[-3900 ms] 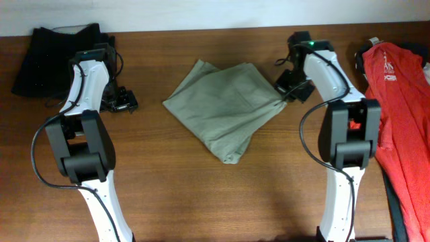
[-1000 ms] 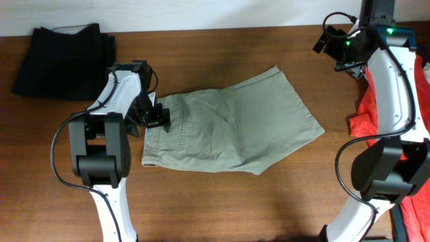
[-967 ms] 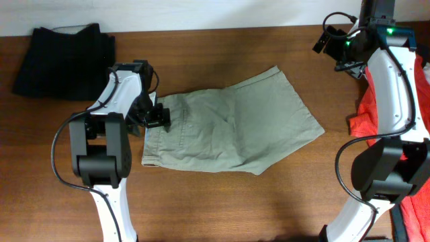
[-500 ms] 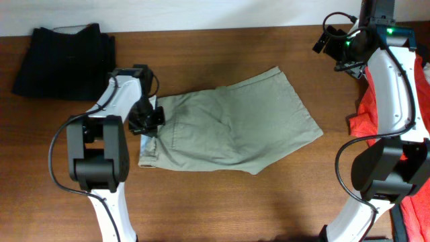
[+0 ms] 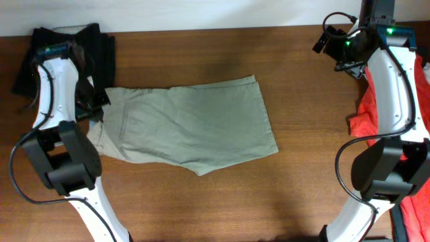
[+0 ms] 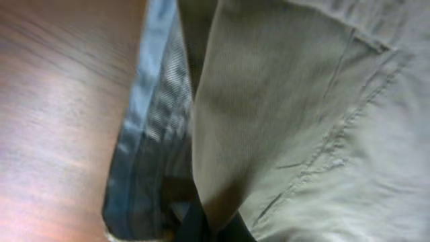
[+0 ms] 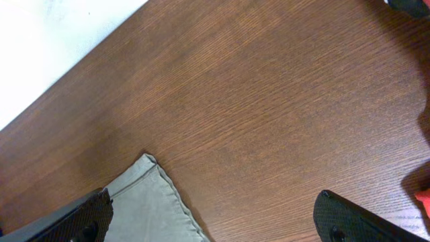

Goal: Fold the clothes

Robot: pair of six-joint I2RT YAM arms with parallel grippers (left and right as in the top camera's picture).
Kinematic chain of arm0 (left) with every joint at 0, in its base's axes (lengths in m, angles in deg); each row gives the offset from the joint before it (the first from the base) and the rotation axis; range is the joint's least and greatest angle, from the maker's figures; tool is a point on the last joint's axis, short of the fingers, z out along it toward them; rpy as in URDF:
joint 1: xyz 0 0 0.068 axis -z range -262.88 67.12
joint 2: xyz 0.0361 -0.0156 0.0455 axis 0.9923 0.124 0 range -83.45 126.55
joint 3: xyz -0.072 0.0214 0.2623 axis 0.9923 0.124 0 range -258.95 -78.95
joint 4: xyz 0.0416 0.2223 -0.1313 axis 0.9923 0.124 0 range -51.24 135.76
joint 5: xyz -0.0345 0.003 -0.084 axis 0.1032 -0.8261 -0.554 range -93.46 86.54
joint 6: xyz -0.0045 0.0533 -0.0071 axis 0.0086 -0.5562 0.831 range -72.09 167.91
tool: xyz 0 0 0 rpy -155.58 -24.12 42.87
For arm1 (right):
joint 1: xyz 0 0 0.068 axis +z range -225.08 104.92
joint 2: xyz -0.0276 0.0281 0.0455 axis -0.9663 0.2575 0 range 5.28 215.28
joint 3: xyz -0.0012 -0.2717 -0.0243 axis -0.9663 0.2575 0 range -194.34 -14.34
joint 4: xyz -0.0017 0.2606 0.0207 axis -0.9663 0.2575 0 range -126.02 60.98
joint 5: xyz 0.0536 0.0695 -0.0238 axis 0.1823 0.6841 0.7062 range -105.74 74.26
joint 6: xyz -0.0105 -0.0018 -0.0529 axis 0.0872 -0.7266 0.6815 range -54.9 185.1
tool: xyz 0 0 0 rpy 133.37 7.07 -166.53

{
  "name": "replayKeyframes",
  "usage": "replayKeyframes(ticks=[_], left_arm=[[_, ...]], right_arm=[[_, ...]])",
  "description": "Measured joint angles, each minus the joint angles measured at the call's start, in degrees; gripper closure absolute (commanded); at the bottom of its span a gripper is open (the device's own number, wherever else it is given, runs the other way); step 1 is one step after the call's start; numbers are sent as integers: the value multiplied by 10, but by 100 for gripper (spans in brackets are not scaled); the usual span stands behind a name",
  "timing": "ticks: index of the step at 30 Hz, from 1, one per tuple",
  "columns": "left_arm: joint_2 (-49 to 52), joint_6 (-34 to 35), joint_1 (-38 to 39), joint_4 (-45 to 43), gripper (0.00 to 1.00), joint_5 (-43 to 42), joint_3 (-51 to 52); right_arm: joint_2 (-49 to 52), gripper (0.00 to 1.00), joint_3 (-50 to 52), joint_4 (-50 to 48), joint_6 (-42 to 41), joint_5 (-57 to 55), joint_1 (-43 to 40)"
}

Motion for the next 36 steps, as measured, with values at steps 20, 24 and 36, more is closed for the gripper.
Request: replayKeyframes(ticks=[20, 24, 36], left_arm=[[-44, 63, 278, 73, 100, 6, -169], [-44, 85, 332, 40, 99, 5, -169], [-44, 114, 421, -94, 99, 0, -112]], right_arm=[[0, 1, 0, 0, 0, 0, 0], [0, 1, 0, 0, 0, 0, 0], [0, 1, 0, 0, 0, 0, 0]])
